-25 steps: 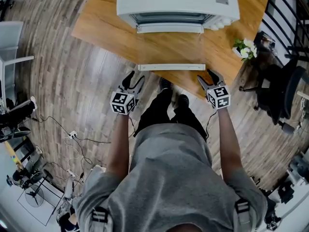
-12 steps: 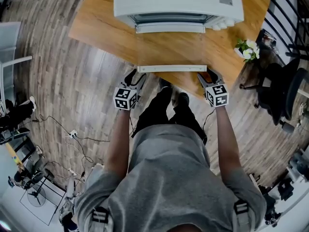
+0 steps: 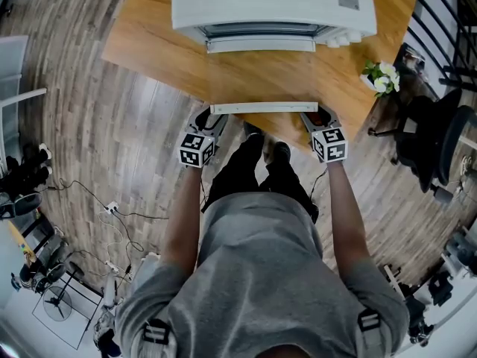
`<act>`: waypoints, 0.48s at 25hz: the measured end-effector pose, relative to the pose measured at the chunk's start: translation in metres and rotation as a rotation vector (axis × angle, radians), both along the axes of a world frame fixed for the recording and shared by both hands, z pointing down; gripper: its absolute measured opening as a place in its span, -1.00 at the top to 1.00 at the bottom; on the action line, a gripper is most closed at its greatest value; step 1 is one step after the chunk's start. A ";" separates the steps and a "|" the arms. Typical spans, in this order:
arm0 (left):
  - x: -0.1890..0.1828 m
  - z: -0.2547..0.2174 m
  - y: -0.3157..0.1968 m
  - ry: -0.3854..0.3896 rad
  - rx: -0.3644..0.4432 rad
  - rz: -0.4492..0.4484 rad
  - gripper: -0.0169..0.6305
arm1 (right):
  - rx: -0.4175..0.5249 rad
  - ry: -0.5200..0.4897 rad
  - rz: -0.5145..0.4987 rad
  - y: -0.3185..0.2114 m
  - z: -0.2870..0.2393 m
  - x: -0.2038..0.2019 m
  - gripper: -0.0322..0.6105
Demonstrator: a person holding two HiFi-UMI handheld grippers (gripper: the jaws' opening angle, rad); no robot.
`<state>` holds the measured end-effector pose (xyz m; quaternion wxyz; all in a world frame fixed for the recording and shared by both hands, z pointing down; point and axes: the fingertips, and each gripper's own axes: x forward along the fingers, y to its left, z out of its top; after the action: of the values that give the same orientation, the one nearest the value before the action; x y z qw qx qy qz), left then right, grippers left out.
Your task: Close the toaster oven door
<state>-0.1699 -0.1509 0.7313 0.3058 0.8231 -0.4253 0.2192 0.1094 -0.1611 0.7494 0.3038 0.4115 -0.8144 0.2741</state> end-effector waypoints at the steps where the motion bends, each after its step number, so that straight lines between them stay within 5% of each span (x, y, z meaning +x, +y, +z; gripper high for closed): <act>1: 0.000 0.001 0.000 0.000 -0.001 0.002 0.33 | -0.002 0.002 0.002 0.000 0.000 0.000 0.31; 12: 0.010 -0.002 -0.002 0.001 -0.008 0.027 0.55 | -0.025 0.007 0.020 0.000 -0.003 0.000 0.41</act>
<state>-0.1600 -0.1533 0.7295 0.3062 0.8277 -0.4132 0.2245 0.1097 -0.1614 0.7466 0.3090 0.4165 -0.8057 0.2861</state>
